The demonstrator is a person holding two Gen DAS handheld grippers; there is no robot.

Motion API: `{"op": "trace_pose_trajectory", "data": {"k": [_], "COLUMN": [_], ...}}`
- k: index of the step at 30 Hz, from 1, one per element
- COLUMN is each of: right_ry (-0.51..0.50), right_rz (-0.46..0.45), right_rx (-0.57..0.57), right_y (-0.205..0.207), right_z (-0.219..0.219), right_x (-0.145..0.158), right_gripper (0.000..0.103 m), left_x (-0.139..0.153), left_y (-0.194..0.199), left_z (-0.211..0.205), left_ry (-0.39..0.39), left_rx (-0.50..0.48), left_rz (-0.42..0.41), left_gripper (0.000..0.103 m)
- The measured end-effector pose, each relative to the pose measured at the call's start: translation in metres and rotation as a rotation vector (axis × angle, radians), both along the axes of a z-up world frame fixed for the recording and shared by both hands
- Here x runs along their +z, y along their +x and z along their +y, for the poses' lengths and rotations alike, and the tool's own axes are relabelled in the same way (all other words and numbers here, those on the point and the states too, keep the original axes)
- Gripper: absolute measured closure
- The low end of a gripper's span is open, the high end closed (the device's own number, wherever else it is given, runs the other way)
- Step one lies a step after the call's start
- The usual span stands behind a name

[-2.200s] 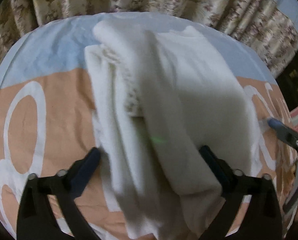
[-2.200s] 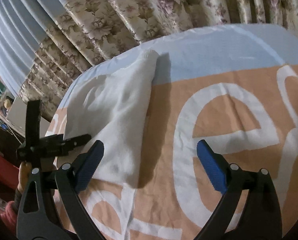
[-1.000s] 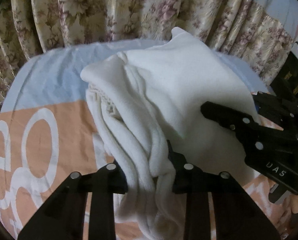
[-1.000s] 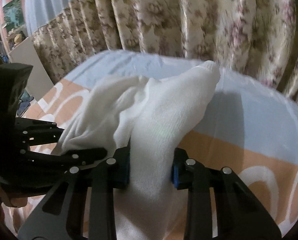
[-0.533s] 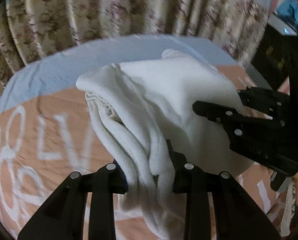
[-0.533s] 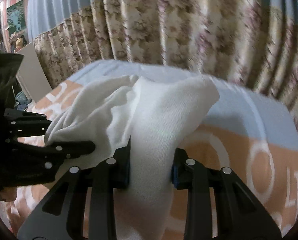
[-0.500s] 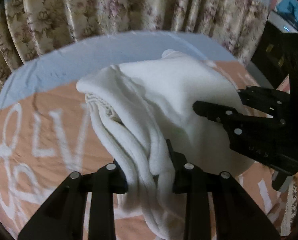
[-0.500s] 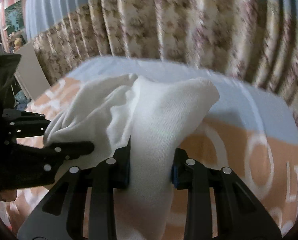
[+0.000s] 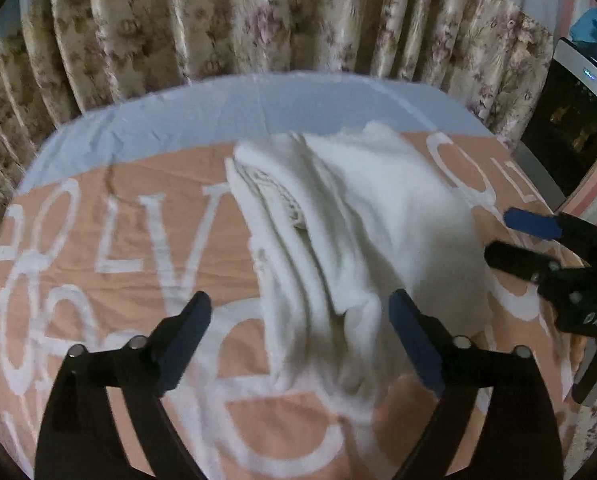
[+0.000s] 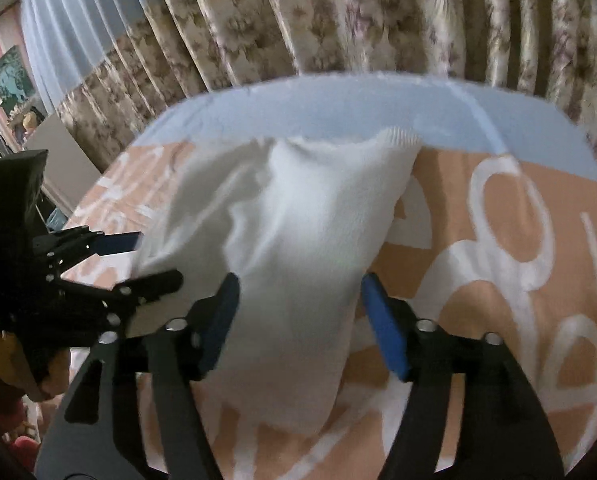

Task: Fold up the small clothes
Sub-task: 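Open both tools and pull them back from the folded sweater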

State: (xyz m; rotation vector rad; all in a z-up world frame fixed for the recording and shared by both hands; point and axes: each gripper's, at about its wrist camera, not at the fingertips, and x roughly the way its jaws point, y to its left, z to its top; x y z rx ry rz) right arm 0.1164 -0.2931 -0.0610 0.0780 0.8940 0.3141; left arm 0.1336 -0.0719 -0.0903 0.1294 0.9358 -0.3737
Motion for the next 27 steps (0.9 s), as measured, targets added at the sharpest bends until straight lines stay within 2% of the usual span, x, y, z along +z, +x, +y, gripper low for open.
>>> {"op": "trace_pose_trajectory", "data": {"k": [1, 3, 5, 7, 8, 9, 11, 14, 17, 19, 20, 21, 23, 25, 27], "right_ry": [-0.037, -0.178, -0.272, -0.33, -0.362, -0.385, -0.372, -0.354, -0.298, -0.245, -0.21, -0.173, -0.135, -0.091, -0.099], "right_rz": [-0.017, -0.041, -0.03, -0.007, -0.003, 0.003, 0.02, 0.028, 0.042, 0.027, 0.012, -0.009, -0.056, -0.118, -0.149], "right_rx": [-0.013, -0.058, -0.087, -0.114, -0.127, -0.138, -0.157, -0.163, -0.17, -0.172, -0.169, -0.173, -0.178, -0.176, -0.189], "right_y": [-0.01, -0.024, -0.027, -0.025, -0.024, -0.022, -0.017, -0.014, -0.019, -0.028, -0.035, -0.044, -0.057, -0.072, -0.082], "right_z": [0.003, 0.015, 0.023, 0.025, 0.023, 0.023, 0.017, 0.009, 0.005, 0.004, 0.005, 0.006, 0.012, 0.022, 0.035], "right_x": [0.004, 0.0, -0.016, -0.033, -0.041, -0.048, -0.057, -0.058, -0.052, -0.04, -0.032, -0.021, -0.004, 0.015, 0.027], "right_gripper": [0.03, 0.03, 0.031, 0.036, 0.039, 0.038, 0.037, 0.033, 0.036, 0.037, 0.033, 0.02, 0.003, 0.003, 0.003], "left_x": [0.001, -0.005, -0.022, -0.043, -0.052, -0.06, -0.064, -0.059, -0.038, -0.015, -0.007, 0.005, 0.021, 0.036, 0.046], "left_y": [-0.004, -0.001, 0.006, 0.012, 0.014, 0.014, 0.014, 0.013, -0.002, -0.022, -0.027, -0.039, -0.055, -0.07, -0.08], "left_z": [0.002, -0.002, -0.008, -0.008, -0.007, -0.003, 0.005, 0.009, 0.015, 0.022, 0.024, 0.027, 0.03, 0.031, 0.032], "left_ry": [0.026, 0.094, 0.179, 0.262, 0.279, 0.264, 0.23, 0.222, 0.186, 0.159, 0.153, 0.144, 0.139, 0.135, 0.125], "left_rx": [0.012, 0.042, 0.068, 0.081, 0.082, 0.079, 0.079, 0.086, 0.104, 0.118, 0.124, 0.135, 0.16, 0.184, 0.207], "left_rz": [-0.023, -0.04, -0.029, -0.033, -0.031, -0.027, -0.038, -0.043, -0.065, -0.119, -0.14, -0.173, -0.218, -0.26, -0.273], "left_gripper": [0.011, 0.011, 0.011, 0.011, 0.01, 0.01, 0.008, 0.008, 0.008, 0.002, 0.002, 0.002, 0.002, 0.002, 0.002]}}
